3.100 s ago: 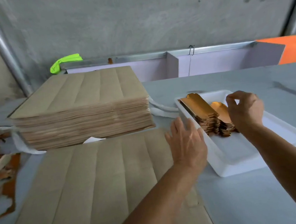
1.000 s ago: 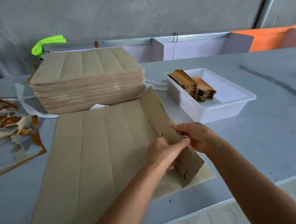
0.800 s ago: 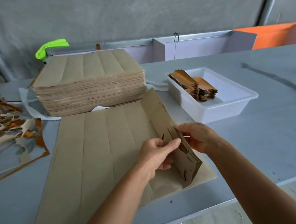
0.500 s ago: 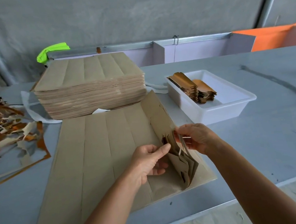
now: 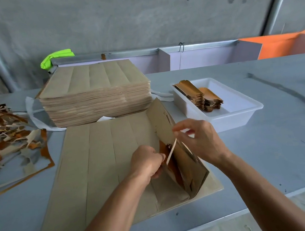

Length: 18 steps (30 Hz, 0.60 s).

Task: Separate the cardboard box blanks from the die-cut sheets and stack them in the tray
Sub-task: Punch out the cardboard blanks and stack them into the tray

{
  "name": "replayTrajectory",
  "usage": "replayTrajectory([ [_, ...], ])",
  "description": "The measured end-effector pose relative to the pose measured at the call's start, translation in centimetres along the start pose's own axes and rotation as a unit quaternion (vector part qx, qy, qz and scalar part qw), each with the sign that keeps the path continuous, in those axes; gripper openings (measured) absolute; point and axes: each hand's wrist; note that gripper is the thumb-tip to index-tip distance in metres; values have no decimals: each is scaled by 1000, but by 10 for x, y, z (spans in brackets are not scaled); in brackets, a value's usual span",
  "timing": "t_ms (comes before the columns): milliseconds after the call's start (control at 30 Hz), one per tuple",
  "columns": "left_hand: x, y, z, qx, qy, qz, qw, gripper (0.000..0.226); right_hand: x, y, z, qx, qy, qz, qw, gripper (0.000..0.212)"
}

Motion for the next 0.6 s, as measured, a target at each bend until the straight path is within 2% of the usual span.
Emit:
replayTrajectory([
  [67,4,0,3,13,19,17,1000,25,1,6,-4,51,-1,-67,996,15],
  [133,12,0,7,19,38,16,999,25,-2,12,-4,76,31,-90,993,16],
  [233,28,0,15,8,68,20,997,29,-3,16,1,52,69,-77,993,19],
  [333,47,0,21,-5,103,17,995,25,1,16,5,5,56,-79,995,15],
  [433,63,4,29,-12,147,-15,989,30,0,15,2,-20,9,-119,993,19],
  [500,65,9,34,-23,172,-35,984,31,-1,15,-6,-78,-70,-148,983,20],
  [600,55,20,40,-50,172,-55,982,26,-4,14,-16,-200,-239,-182,933,34],
])
Point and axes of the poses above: each hand's wrist, its own y-axis away from the middle knuckle, its own x-axis out of the back of the hand, z = x × y, and after that the axes turned 11 degrees about z, right-handed
